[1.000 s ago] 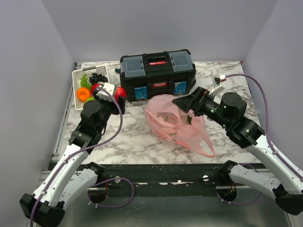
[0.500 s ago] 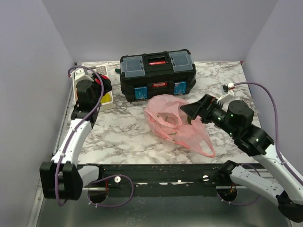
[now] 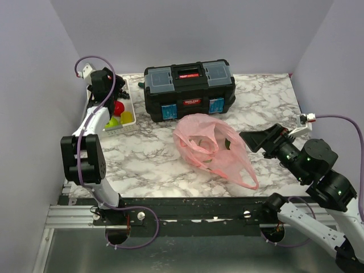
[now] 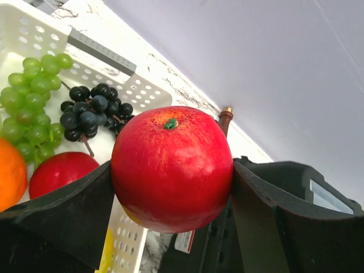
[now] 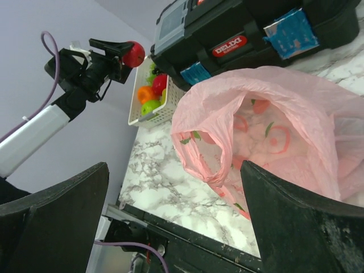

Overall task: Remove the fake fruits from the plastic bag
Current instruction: Place the fake fruit in the bin.

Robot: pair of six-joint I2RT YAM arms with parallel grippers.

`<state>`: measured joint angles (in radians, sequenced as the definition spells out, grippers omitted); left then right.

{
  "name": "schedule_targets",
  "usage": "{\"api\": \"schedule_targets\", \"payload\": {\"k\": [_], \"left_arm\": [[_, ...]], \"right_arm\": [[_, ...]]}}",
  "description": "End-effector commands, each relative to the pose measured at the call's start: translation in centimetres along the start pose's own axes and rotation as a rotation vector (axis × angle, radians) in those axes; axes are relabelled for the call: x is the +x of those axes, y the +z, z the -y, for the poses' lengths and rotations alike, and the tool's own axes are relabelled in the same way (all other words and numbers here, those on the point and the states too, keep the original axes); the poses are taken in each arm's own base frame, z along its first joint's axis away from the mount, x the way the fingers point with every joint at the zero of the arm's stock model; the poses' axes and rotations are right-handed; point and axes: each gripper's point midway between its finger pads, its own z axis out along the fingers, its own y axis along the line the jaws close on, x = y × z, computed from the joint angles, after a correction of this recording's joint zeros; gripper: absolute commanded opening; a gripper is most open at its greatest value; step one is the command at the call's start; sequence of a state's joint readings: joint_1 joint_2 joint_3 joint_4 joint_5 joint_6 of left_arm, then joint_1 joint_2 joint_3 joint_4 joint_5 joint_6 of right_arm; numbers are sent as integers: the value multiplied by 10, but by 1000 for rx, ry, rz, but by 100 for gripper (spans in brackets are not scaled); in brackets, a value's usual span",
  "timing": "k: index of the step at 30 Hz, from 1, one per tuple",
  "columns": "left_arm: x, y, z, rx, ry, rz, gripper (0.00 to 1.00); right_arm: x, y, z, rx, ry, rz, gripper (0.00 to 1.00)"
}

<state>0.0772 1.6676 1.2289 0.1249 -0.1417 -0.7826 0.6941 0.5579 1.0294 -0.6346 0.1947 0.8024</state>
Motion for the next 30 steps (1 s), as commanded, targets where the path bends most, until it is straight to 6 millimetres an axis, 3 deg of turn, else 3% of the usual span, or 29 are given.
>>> {"api": "schedule_targets", "payload": {"k": [1, 4, 10, 14, 17, 25, 30], "left_arm": [[12, 22, -7, -32, -26, -87, 49], [17, 27, -16, -57, -84, -103, 59], [23, 32, -40, -148, -179, -133, 67], [27, 32, -49, -171, -256, -170, 89], [21, 31, -50, -183, -247, -164, 96], [0, 3, -22, -101, -250, -162, 98], [-12, -45, 28, 92, -252, -199, 98]], "right_arm": [[-11, -15, 16, 76, 13, 55, 100], [-14, -19, 15, 71, 24, 69, 100], [-18, -23, 15, 72, 29, 80, 100], [-19, -25, 15, 76, 32, 84, 100], [-18, -25, 17, 79, 35, 83, 100], [-16, -21, 19, 91, 26, 80, 100], [-28, -22, 23, 139, -18, 110, 100]]}}
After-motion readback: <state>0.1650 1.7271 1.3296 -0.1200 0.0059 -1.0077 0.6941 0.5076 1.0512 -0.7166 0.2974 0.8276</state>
